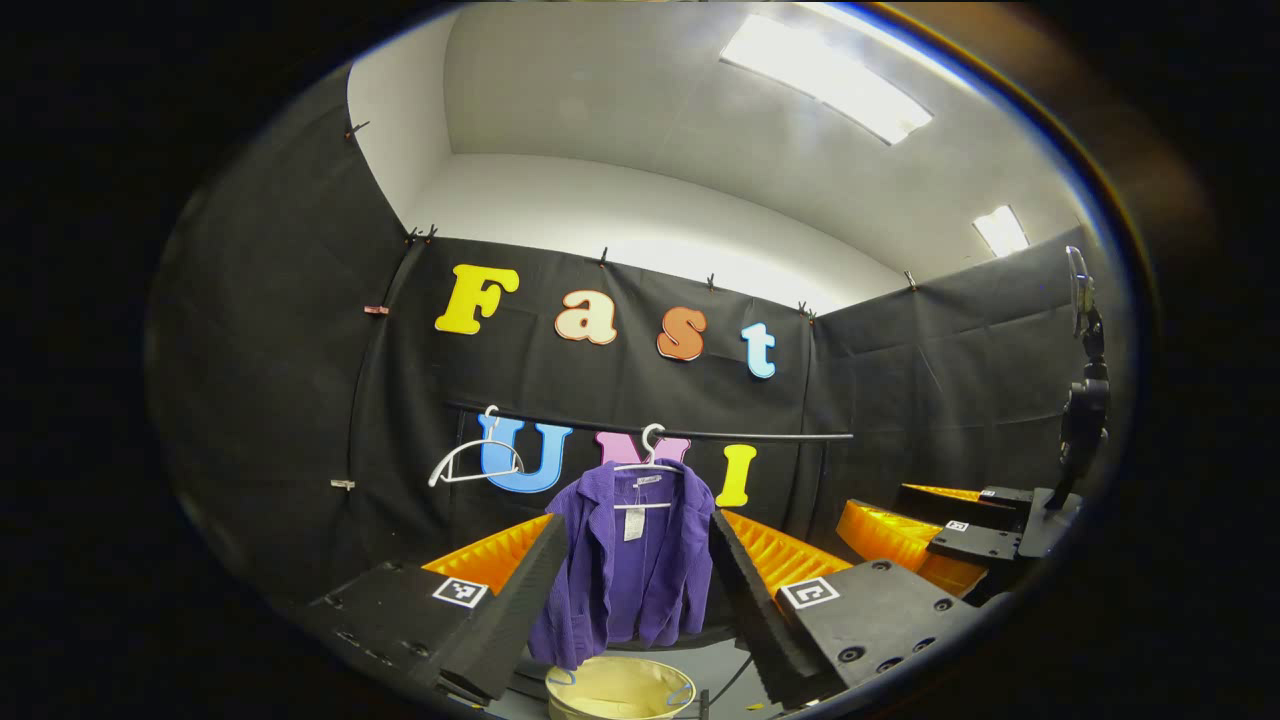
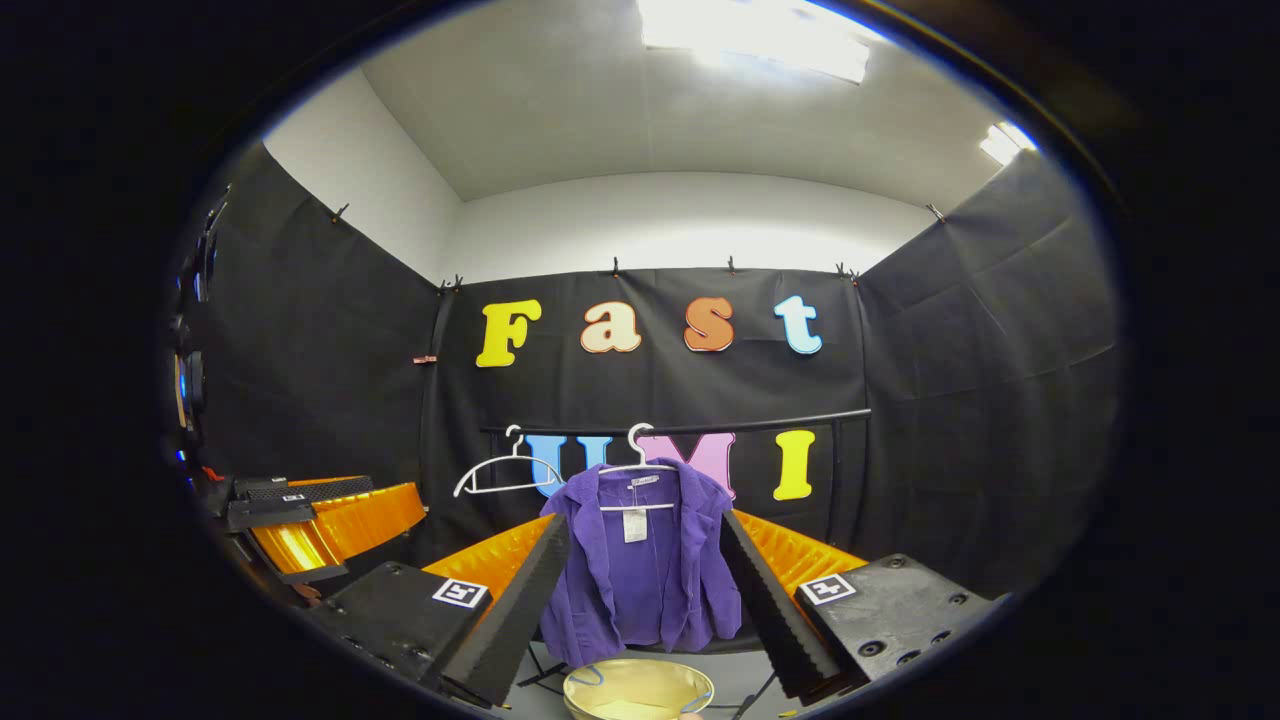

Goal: Grasp the clothes on the hanger with both hands and then place them into the laundry hamper below.

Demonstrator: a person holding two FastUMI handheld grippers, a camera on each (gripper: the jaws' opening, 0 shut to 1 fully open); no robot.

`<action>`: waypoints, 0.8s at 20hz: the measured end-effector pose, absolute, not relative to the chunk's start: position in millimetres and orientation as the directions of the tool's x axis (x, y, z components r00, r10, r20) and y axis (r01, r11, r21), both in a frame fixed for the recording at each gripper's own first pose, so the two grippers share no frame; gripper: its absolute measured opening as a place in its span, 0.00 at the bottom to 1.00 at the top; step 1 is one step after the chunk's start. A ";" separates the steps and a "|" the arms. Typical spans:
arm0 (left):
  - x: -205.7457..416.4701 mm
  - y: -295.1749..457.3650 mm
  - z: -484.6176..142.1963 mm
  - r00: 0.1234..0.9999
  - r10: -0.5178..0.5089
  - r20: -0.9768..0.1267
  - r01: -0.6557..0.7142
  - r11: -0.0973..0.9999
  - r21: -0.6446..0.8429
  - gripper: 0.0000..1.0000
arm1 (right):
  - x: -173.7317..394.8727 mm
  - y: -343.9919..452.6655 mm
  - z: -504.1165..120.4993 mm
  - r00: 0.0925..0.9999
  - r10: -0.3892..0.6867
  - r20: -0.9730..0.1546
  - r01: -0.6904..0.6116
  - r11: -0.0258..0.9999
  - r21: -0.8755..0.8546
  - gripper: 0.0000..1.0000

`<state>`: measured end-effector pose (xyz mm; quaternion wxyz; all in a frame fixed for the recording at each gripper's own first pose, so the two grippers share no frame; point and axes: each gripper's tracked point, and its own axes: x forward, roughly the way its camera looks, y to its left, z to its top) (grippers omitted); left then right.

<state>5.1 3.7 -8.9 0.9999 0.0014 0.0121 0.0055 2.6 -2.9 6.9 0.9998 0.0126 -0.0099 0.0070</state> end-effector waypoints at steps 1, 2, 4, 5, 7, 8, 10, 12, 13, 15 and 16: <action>6.0 4.4 -11.3 1.000 0.009 -0.026 -0.009 1.000 0.003 0.90 | 2.3 -2.2 4.7 1.000 0.013 0.016 -0.014 1.000 0.022 0.96; 6.9 3.7 -11.4 1.000 0.005 -0.028 -0.005 1.000 0.001 0.90 | 3.5 -2.5 3.6 1.000 0.011 0.012 -0.012 1.000 0.020 0.96; 6.6 4.3 -12.1 1.000 -0.003 -0.029 0.003 1.000 -0.004 0.90 | 3.4 -0.5 2.7 1.000 0.009 0.006 -0.009 1.000 0.019 0.97; 5.9 6.0 -13.4 1.000 -0.008 -0.030 0.008 1.000 -0.008 0.90 | 4.2 1.5 1.8 1.000 0.008 0.006 -0.008 1.000 0.022 0.97; 4.6 9.1 -13.7 0.999 -0.020 -0.035 0.019 1.000 -0.015 0.90 | 3.1 3.1 0.9 1.000 -0.004 0.002 0.004 1.000 0.019 0.99; 4.4 10.9 -13.7 0.999 -0.027 -0.038 0.026 0.999 -0.018 0.90 | 2.1 3.2 0.0 1.000 -0.012 0.000 0.012 1.000 0.016 0.97; 3.0 14.2 -14.8 0.998 -0.046 -0.044 0.045 0.999 -0.027 0.90 | 0.3 4.9 -2.2 0.999 -0.031 -0.006 0.031 0.999 0.010 0.97; 2.6 16.5 -17.4 0.996 -0.074 -0.055 0.071 0.997 -0.041 0.90 | -1.6 7.2 -5.1 0.999 -0.053 -0.013 0.053 0.999 0.002 0.97; 1.9 17.0 -18.4 0.994 -0.088 -0.063 0.084 0.995 -0.051 0.89 | -3.5 9.5 -7.0 0.998 -0.062 -0.017 0.062 0.998 -0.002 0.97; -1.0 23.9 -17.4 0.993 -0.103 -0.063 0.100 0.993 -0.059 0.87 | -7.0 13.0 -8.2 0.997 -0.080 -0.017 0.080 0.997 -0.010 0.97; -2.5 25.9 -15.6 0.992 -0.111 -0.059 0.108 0.992 -0.060 0.87 | -8.0 15.4 -8.4 0.996 -0.090 -0.015 0.089 0.996 -0.015 0.94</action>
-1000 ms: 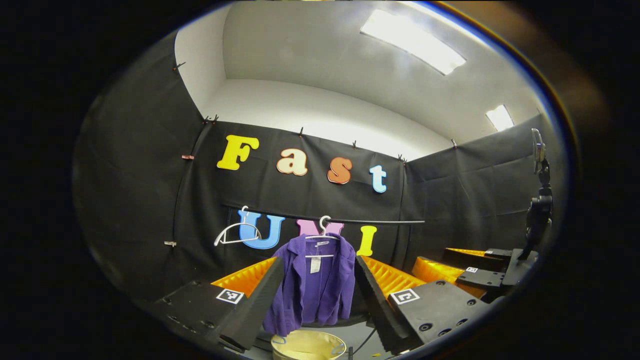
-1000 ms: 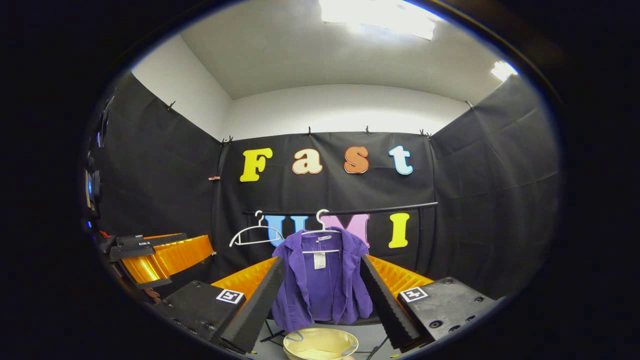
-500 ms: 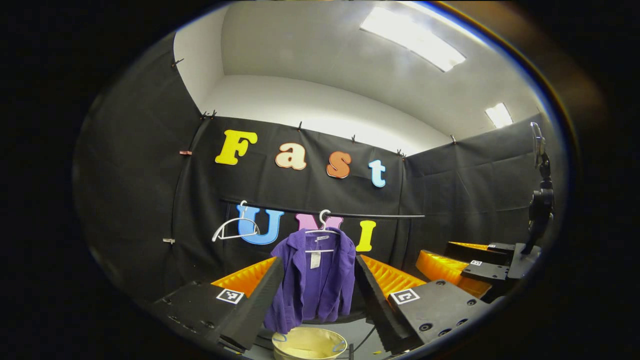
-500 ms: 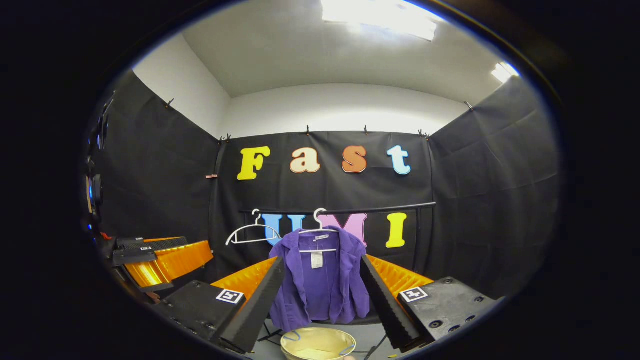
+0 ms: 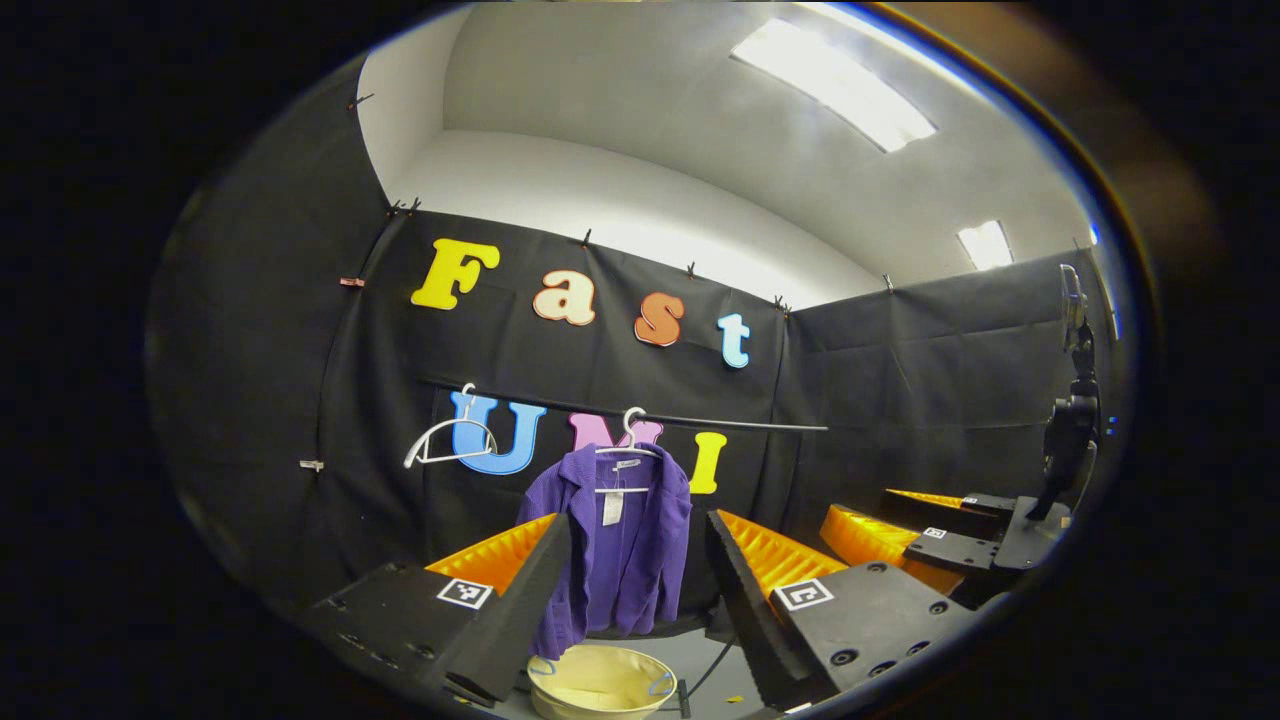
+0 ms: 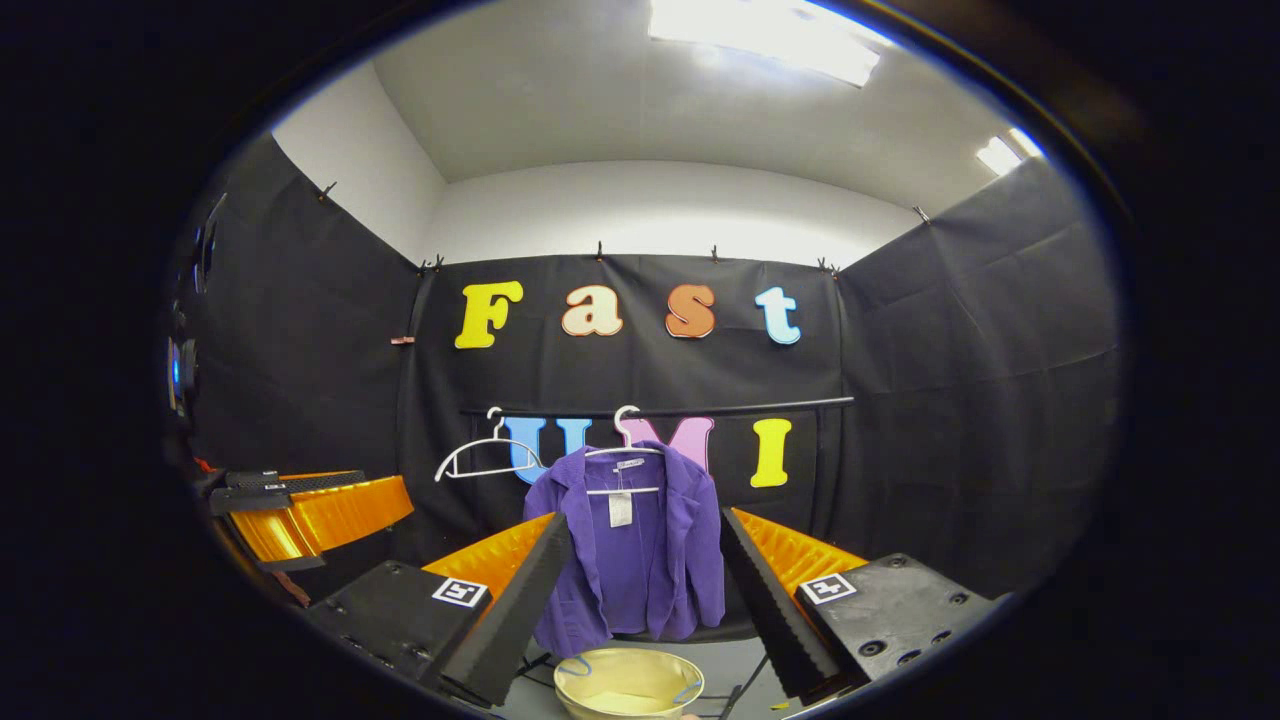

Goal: Grasp the clothes on the hanger with both hands and then place them into the laundry hamper below.

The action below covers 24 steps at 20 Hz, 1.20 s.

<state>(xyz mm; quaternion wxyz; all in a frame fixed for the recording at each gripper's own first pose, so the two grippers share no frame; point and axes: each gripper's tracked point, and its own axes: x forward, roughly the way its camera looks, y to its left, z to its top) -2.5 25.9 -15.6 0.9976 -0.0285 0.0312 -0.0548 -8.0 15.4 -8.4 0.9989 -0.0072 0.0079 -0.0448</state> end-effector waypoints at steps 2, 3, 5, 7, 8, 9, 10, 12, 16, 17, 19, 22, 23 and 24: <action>-4.5 28.6 -17.5 0.990 -0.127 -0.052 0.124 0.990 -0.061 0.87 | -11.8 20.1 -9.9 0.995 -0.101 -0.011 0.101 0.995 -0.024 0.94; -4.5 28.9 -17.4 0.989 -0.137 -0.050 0.134 0.989 -0.058 0.86 | -12.7 22.6 -11.9 0.994 -0.106 -0.010 0.106 0.994 -0.029 0.97; -1.2 29.3 -20.5 0.987 -0.151 -0.053 0.148 0.988 -0.052 0.87 | -9.5 24.5 -16.1 0.994 -0.112 -0.020 0.111 0.993 -0.042 0.97; 4.6 27.5 -23.7 0.985 -0.165 -0.059 0.162 0.986 -0.049 0.87 | -4.6 21.7 -18.7 0.992 -0.121 -0.021 0.120 0.992 -0.050 0.97; 8.7 27.8 -24.3 0.984 -0.168 -0.054 0.165 0.985 -0.050 0.87 | 0.3 20.1 -20.0 0.992 -0.124 -0.020 0.123 0.991 -0.049 0.94; 15.9 29.4 -24.6 0.985 -0.165 -0.047 0.163 0.985 -0.053 0.87 | 7.0 19.3 -22.2 0.992 -0.122 -0.019 0.121 0.992 -0.047 0.97; 22.2 30.4 -26.9 0.986 -0.159 -0.041 0.157 0.986 -0.056 0.87 | 16.5 17.5 -26.4 0.993 -0.118 -0.021 0.117 0.992 -0.046 0.97; 41.8 33.6 -32.3 0.989 -0.146 -0.038 0.143 0.988 -0.059 0.87 | 40.0 12.4 -36.4 0.994 -0.103 -0.022 0.102 0.994 -0.046 0.97; 105.8 43.0 -50.0 0.996 -0.086 -0.023 0.085 0.996 -0.035 0.87 | 114.0 4.3 -54.2 0.999 -0.031 0.003 0.032 0.999 -0.014 0.97; 125.1 45.0 -52.8 0.998 -0.060 -0.013 0.060 0.998 -0.030 0.87 | 133.0 0.9 -57.9 1.000 -0.013 0.008 0.013 1.000 -0.009 0.97; 165.3 41.8 -64.4 0.999 -0.031 -0.020 0.030 0.999 -0.032 0.87 | 175.7 -8.0 -65.1 1.000 0.029 0.008 -0.029 1.000 -0.010 0.97; 217.5 39.6 -79.9 1.000 0.014 -0.024 -0.015 0.999 -0.030 0.87 | 229.9 -20.6 -79.3 0.997 0.077 0.013 -0.077 0.997 -0.003 0.97; 232.4 39.5 -89.3 0.999 0.026 -0.025 -0.027 0.999 -0.032 0.87 | 244.7 -26.8 -86.5 0.996 0.083 0.008 -0.083 0.997 0.001 0.97; 245.8 39.6 -100.5 0.999 0.047 -0.027 -0.047 0.998 -0.033 0.87 | 258.6 -32.4 -96.1 0.996 0.086 -0.001 -0.086 0.996 0.009 0.97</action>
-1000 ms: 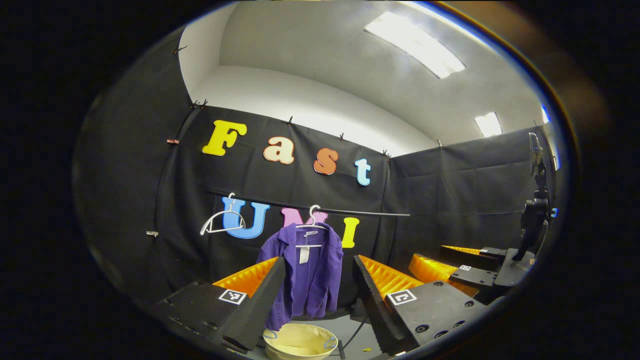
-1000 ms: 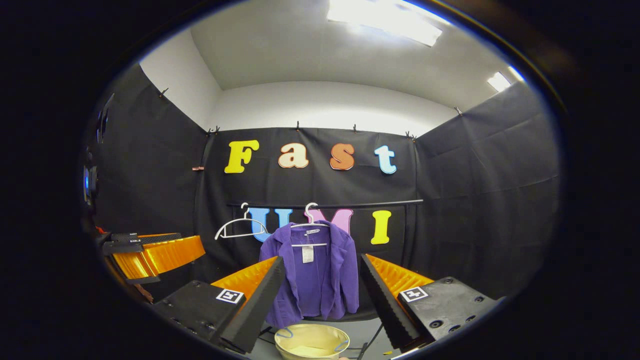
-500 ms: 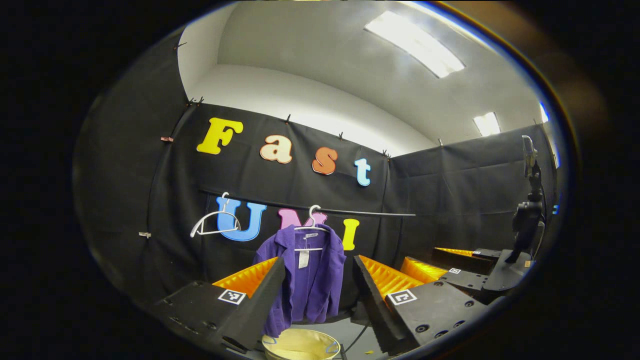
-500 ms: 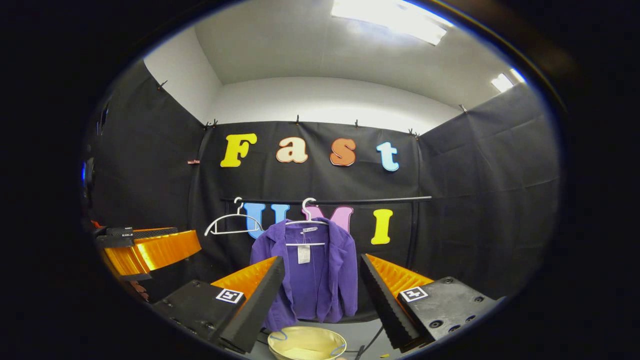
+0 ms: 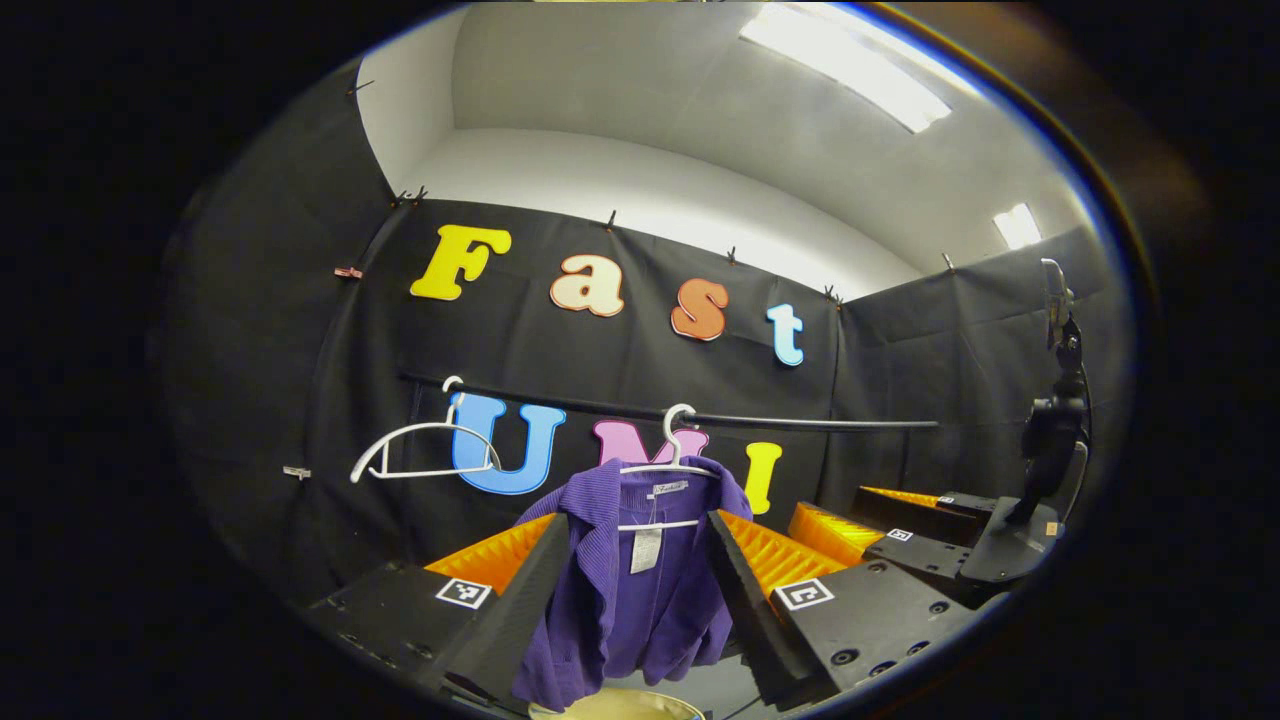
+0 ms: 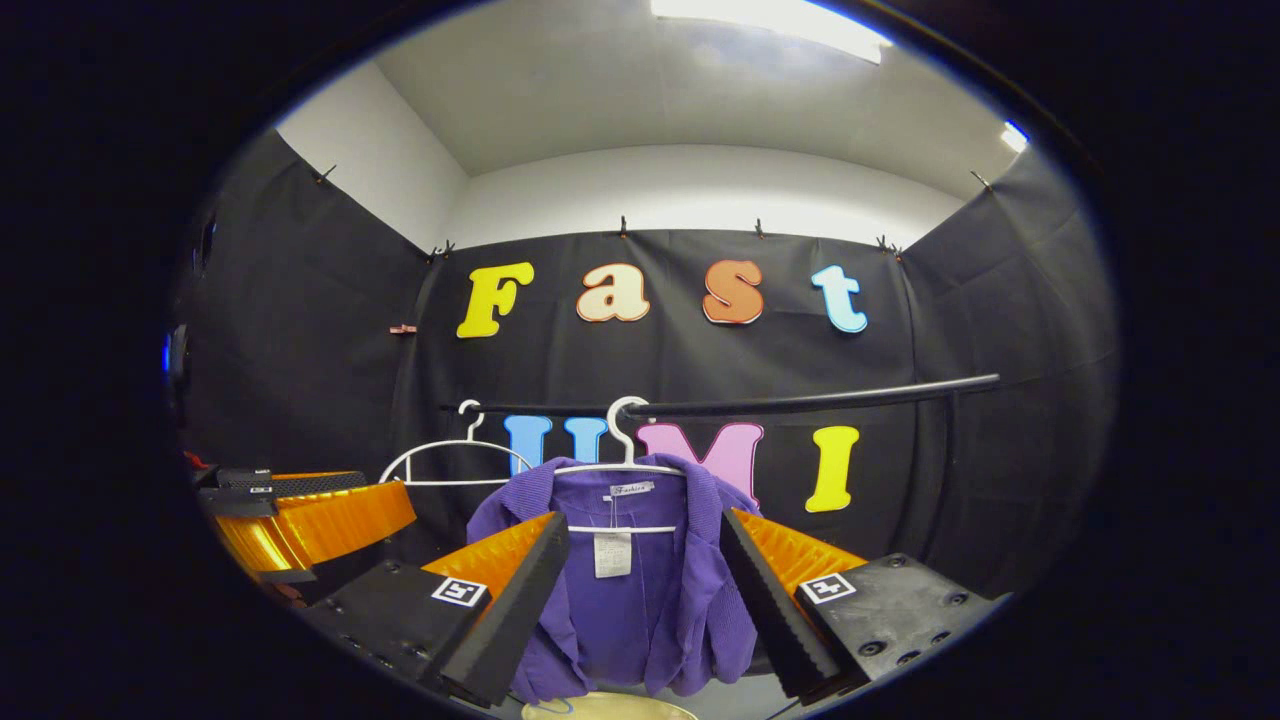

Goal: Grasp the clothes on the hanger with both hands and then place them into the laundry hamper below.

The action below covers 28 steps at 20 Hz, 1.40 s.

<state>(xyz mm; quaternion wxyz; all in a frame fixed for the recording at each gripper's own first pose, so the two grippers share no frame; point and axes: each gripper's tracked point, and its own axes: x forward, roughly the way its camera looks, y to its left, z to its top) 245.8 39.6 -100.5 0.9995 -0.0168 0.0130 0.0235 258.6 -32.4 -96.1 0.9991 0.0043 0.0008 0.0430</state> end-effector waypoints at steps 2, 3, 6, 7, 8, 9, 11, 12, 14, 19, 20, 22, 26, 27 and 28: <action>264.8 46.0 -116.4 0.995 0.098 -0.008 -0.098 0.994 -0.038 0.87 | 284.2 -39.2 -114.8 0.994 0.103 -0.024 -0.102 0.994 0.029 0.97; 272.8 48.2 -125.4 0.993 0.119 0.000 -0.119 0.991 -0.053 0.87 | 296.5 -43.2 -124.3 0.994 0.108 -0.033 -0.107 0.994 0.033 0.97; 294.4 58.8 -150.8 0.983 0.183 -0.013 -0.183 0.978 -0.098 0.87 | 327.6 -52.3 -151.8 0.989 0.127 -0.071 -0.124 0.991 0.049 0.97; 300.9 63.2 -159.1 0.979 0.203 -0.028 -0.204 0.975 -0.091 0.87 | 336.7 -53.7 -161.0 0.988 0.134 -0.082 -0.129 0.990 0.057 0.97; 307.9 66.5 -166.5 0.975 0.218 -0.041 -0.220 0.973 -0.076 0.87 | 345.0 -55.3 -169.4 0.986 0.142 -0.091 -0.137 0.989 0.063 0.97; 314.4 68.4 -173.1 0.972 0.230 -0.049 -0.233 0.971 -0.057 0.87 | 353.2 -57.0 -177.6 0.984 0.149 -0.097 -0.143 0.988 0.064 0.97; 326.4 68.5 -190.3 0.968 0.242 -0.070 -0.245 0.969 -0.039 0.87 | 368.5 -60.7 -191.3 0.981 0.159 -0.108 -0.153 0.986 0.063 0.97; 331.4 69.1 -200.1 0.964 0.249 -0.089 -0.254 0.966 -0.043 0.87 | 377.3 -63.0 -198.7 0.980 0.161 -0.116 -0.155 0.986 0.064 0.97; 342.9 72.6 -221.2 0.958 0.257 -0.125 -0.267 0.962 -0.065 0.87 | 392.2 -65.7 -213.8 0.977 0.165 -0.135 -0.157 0.985 0.067 0.97; 372.8 86.4 -255.9 0.939 0.293 -0.182 -0.311 0.947 -0.083 0.85 | 417.3 -72.3 -244.6 0.967 0.176 -0.184 -0.163 0.983 0.086 0.97; 377.4 87.6 -259.4 0.935 0.301 -0.190 -0.320 0.944 -0.078 0.85 | 420.1 -70.2 -248.9 0.963 0.189 -0.191 -0.173 0.980 0.097 0.97; 386.5 85.7 -266.6 0.931 0.307 -0.200 -0.327 0.942 -0.078 0.84 | 423.1 -58.1 -249.8 0.957 0.223 -0.187 -0.200 0.971 0.133 0.97; 407.2 81.7 -264.2 0.929 0.330 -0.168 -0.343 0.938 -0.055 0.84 | 432.4 -38.6 -263.5 0.943 0.258 -0.211 -0.235 0.963 0.130 0.97; 411.2 83.7 -266.0 0.925 0.339 -0.171 -0.353 0.934 -0.056 0.84 | 432.1 -32.5 -261.5 0.940 0.273 -0.205 -0.245 0.957 0.154 0.98; 416.2 85.6 -267.1 0.923 0.345 -0.173 -0.359 0.931 -0.060 0.83 | 435.1 -33.0 -260.8 0.942 0.271 -0.198 -0.242 0.957 0.158 0.98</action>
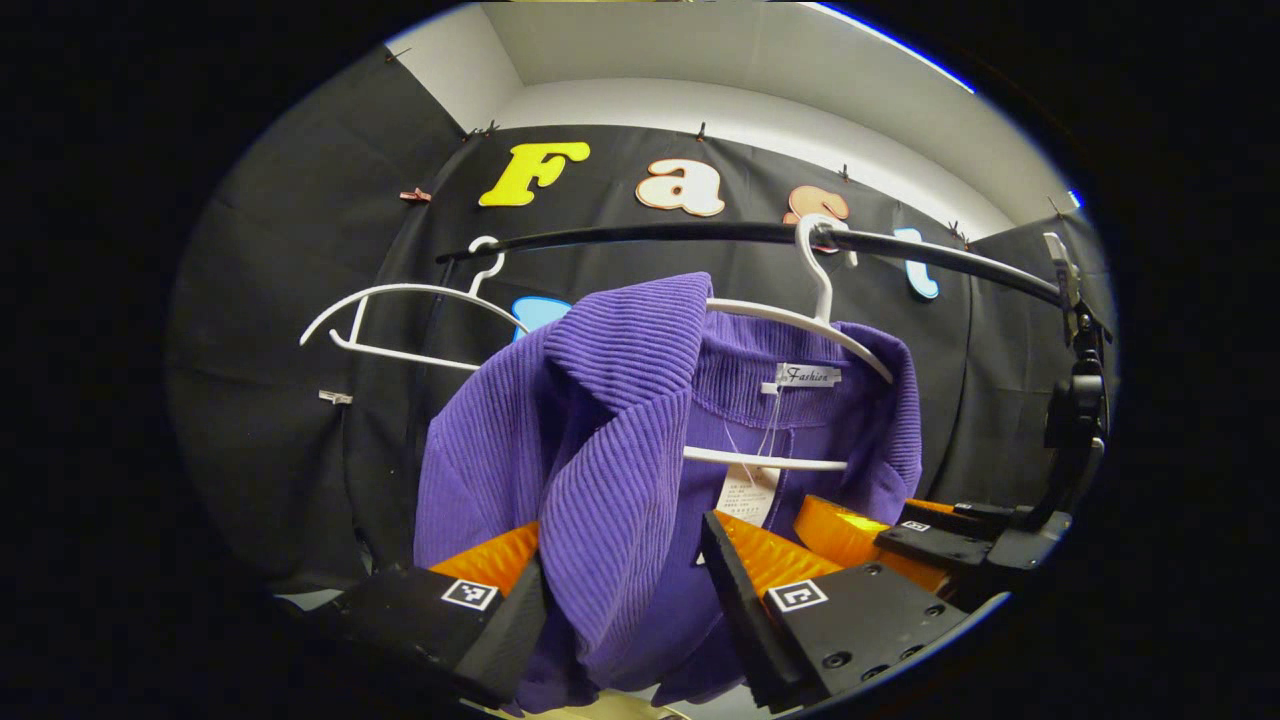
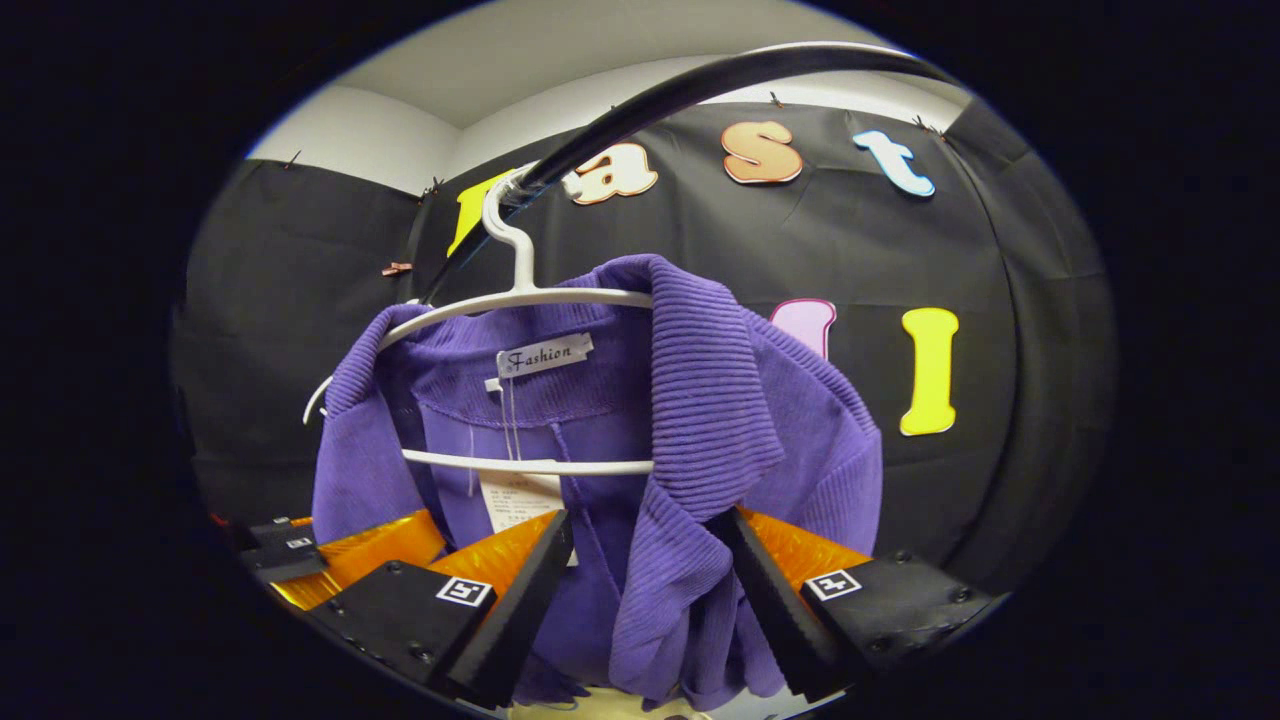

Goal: Grasp the clothes on the hanger with both hands and then place them into the laundry hamper below.

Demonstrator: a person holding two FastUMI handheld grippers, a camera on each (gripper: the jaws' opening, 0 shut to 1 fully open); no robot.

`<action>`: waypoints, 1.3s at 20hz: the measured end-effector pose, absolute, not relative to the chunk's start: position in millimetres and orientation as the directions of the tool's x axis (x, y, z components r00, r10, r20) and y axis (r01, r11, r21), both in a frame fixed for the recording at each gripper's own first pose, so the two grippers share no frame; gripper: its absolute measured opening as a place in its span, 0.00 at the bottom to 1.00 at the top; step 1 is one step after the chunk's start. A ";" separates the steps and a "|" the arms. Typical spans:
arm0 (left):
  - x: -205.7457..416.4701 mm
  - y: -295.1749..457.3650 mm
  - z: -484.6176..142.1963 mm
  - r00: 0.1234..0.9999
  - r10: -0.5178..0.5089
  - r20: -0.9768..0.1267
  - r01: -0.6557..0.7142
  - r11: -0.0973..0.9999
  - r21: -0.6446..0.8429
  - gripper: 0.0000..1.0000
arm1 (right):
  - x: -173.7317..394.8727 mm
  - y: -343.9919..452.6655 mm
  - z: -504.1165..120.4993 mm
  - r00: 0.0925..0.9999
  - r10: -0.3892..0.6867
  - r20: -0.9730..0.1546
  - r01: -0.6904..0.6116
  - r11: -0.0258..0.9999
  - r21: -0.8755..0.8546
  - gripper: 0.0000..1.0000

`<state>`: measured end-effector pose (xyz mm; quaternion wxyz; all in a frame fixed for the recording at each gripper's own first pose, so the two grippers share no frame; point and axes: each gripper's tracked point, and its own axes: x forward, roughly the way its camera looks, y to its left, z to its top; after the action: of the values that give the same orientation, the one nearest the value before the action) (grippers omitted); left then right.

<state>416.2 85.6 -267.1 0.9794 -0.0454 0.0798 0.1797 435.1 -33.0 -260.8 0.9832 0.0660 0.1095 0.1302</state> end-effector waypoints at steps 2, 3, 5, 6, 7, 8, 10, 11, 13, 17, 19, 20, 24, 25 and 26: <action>421.5 92.5 -267.2 0.917 0.361 -0.170 -0.376 0.924 -0.066 0.82 | 444.8 -43.4 -268.5 0.952 0.231 -0.202 -0.210 0.970 0.120 0.98; 422.2 96.7 -265.6 0.914 0.371 -0.164 -0.386 0.920 -0.066 0.80 | 448.5 -49.9 -271.8 0.955 0.214 -0.205 -0.196 0.975 0.106 0.99; 423.4 99.4 -264.7 0.912 0.380 -0.157 -0.393 0.917 -0.065 0.78 | 454.3 -65.1 -276.2 0.958 0.191 -0.212 -0.171 0.979 0.110 0.98; 424.5 100.8 -267.1 0.912 0.381 -0.156 -0.393 0.917 -0.060 0.78 | 457.2 -69.7 -279.9 0.958 0.185 -0.220 -0.162 0.979 0.121 0.98; 426.3 102.0 -267.1 0.913 0.378 -0.155 -0.390 0.919 -0.053 0.74 | 460.0 -71.2 -284.2 0.956 0.186 -0.228 -0.159 0.979 0.130 0.96; 429.4 101.5 -269.8 0.916 0.367 -0.162 -0.379 0.924 -0.049 0.72 | 460.4 -72.6 -284.6 0.954 0.186 -0.235 -0.158 0.978 0.134 0.86; 434.7 99.7 -273.8 0.920 0.348 -0.182 -0.361 0.932 -0.041 0.70 | 464.8 -67.3 -287.9 0.952 0.203 -0.231 -0.176 0.975 0.133 0.71; 434.7 104.3 -274.3 0.915 0.359 -0.186 -0.370 0.928 -0.030 0.48 | 466.3 -65.4 -288.3 0.952 0.206 -0.226 -0.182 0.976 0.121 0.63; 434.3 111.9 -275.4 0.902 0.388 -0.189 -0.398 0.917 -0.019 0.29 | 471.0 -74.6 -288.2 0.961 0.182 -0.210 -0.165 0.981 0.098 0.34; 433.0 120.0 -273.1 0.903 0.378 -0.205 -0.390 0.920 -0.022 0.11 | 483.2 -65.7 -295.7 0.936 0.285 -0.206 -0.243 0.948 0.207 0.19; 431.6 134.5 -267.1 0.897 0.393 -0.203 -0.406 0.913 -0.024 0.12 | 490.1 -60.4 -297.3 0.913 0.351 -0.207 -0.292 0.918 0.269 0.19; 430.2 139.3 -263.5 0.895 0.397 -0.205 -0.410 0.912 -0.027 0.11 | 495.6 -57.1 -295.9 0.897 0.393 -0.204 -0.327 0.899 0.293 0.19; 425.1 134.1 -244.8 0.926 0.309 -0.217 -0.332 0.940 -0.076 0.11 | 486.8 -41.0 -294.8 0.767 0.615 -0.180 -0.505 0.753 0.421 0.19; 423.3 135.5 -244.3 0.934 0.267 -0.239 -0.296 0.950 -0.097 0.11 | 482.7 -42.0 -293.5 0.734 0.657 -0.174 -0.527 0.711 0.465 0.19; 422.3 137.4 -242.4 0.938 0.224 -0.265 -0.261 0.958 -0.116 0.11 | 478.4 -43.7 -289.6 0.702 0.694 -0.162 -0.545 0.669 0.505 0.19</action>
<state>422.3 137.4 -242.4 0.9815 -0.0750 0.1258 0.1236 478.4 -43.7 -289.6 0.8971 0.2149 0.1727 0.3452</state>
